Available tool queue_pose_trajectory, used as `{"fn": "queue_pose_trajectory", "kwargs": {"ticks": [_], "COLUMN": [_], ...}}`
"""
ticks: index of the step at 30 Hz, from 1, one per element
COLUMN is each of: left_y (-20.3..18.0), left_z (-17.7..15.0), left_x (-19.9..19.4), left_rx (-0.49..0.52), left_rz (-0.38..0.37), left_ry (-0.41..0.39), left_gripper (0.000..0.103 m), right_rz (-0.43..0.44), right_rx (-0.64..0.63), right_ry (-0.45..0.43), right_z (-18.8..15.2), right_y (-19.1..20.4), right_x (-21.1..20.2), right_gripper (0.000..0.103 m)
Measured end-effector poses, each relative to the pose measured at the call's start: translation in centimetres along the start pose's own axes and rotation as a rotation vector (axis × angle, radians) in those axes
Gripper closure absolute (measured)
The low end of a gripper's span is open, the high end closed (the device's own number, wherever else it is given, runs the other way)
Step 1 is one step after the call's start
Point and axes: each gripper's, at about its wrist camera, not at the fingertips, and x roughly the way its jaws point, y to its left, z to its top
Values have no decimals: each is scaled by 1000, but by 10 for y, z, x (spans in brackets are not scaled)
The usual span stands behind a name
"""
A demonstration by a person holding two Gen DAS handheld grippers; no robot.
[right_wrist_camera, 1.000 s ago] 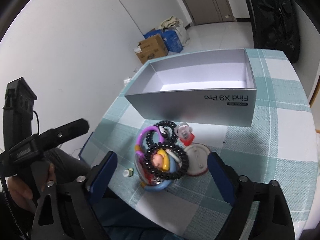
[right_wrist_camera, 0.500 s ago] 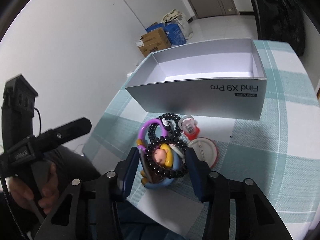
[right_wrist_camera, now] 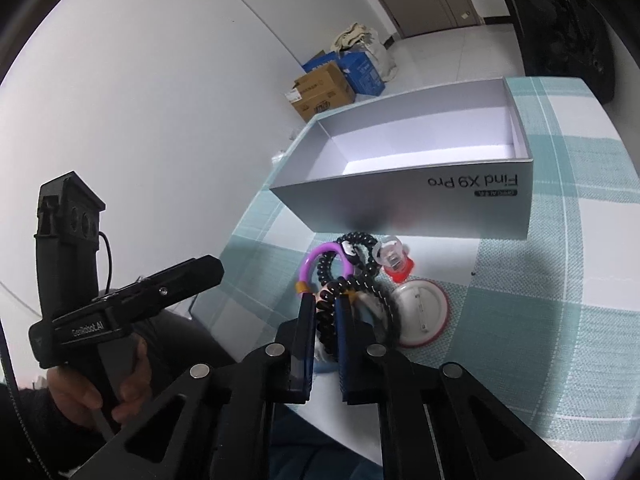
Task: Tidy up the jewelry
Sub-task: 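Lower the right gripper onto the pile and grasp the black bead bracelet, then carry the bracelet toward the silver box with the right gripper while the left gripper grasps the white round disc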
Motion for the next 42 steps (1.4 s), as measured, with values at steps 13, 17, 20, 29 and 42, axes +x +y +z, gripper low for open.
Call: {"fn": "queue_pose_trajectory", "kwargs": {"ticks": [13,17,20,29,42], "left_y": [-31,-49,-58,-68,-61], "left_z": [-12,-14,-17,-24,-17], "left_x": [9,21,30,37,41], "left_rx": [121,216,254,347,296], "left_rz": [-97,-91,-101,-51,-105], "left_ry": [64,98,132,132,155], "left_gripper": [1,1,1,14,54], "right_rz": [43,56,53,69,89], "right_rx": [73,90,112,136,143], "right_ry": [-90,-135,-169,-202,-200], "right_z": [6,9,10,8,8], "right_y": [-15,-20,-25,-30,-35], "right_x": [-30,-43,-53,-65,-65], "right_gripper": [94,94,94,94,94]}}
